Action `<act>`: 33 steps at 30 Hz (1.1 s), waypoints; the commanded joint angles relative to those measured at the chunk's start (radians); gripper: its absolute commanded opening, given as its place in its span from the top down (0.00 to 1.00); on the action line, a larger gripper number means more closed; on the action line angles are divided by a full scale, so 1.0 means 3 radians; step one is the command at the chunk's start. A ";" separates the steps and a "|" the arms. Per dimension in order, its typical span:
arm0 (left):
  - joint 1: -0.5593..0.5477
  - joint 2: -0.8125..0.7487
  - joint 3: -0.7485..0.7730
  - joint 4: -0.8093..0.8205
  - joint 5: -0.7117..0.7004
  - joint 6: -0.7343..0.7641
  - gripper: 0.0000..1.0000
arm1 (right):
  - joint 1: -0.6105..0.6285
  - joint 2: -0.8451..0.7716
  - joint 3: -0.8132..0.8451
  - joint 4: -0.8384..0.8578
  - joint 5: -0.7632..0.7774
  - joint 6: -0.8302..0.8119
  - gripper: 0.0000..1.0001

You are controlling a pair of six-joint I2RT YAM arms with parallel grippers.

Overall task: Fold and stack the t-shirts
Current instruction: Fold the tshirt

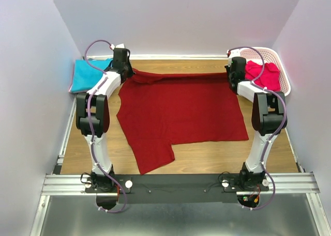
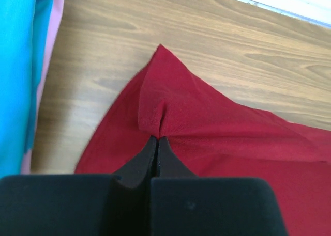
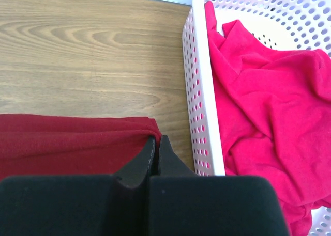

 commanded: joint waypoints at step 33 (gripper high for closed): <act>0.0027 -0.1846 -0.2059 0.0079 0.0503 -0.1927 1.00 | -0.0048 -0.0354 -0.0457 -0.0063 0.0305 0.0244 0.96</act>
